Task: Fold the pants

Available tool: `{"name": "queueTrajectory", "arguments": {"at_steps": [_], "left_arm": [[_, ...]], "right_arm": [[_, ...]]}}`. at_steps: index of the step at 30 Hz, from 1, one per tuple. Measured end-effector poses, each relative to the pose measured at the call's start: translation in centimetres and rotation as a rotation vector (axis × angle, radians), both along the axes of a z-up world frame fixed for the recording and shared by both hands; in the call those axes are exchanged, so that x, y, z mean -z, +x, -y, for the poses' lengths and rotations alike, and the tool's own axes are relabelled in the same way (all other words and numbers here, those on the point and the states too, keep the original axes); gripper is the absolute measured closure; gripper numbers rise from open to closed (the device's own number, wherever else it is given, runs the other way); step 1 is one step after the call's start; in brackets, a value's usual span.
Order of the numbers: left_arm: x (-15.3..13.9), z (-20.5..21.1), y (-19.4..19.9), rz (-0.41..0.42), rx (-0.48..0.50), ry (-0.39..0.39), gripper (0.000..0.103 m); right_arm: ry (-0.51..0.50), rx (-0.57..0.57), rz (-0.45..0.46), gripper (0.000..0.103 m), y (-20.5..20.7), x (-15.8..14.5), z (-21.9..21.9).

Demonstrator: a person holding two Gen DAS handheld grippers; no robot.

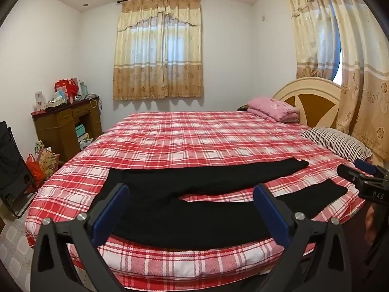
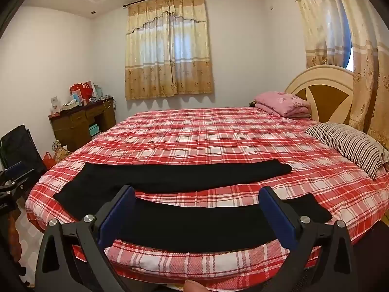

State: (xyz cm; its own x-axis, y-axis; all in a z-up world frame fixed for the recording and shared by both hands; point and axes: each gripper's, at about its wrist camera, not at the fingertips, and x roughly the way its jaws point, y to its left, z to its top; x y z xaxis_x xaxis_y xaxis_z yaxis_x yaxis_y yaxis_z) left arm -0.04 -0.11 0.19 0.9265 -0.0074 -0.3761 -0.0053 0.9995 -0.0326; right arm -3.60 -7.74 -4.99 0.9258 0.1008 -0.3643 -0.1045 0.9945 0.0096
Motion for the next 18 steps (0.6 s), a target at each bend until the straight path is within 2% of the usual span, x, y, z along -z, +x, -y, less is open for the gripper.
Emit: {"name": "queueTrajectory", "arguments": {"at_steps": [18], "left_arm": [[0.19, -0.91, 0.35, 0.000, -0.005, -0.014, 0.000]], "right_arm": [[-0.007, -0.006, -0.011, 0.001, 0.23, 0.35, 0.27]]}}
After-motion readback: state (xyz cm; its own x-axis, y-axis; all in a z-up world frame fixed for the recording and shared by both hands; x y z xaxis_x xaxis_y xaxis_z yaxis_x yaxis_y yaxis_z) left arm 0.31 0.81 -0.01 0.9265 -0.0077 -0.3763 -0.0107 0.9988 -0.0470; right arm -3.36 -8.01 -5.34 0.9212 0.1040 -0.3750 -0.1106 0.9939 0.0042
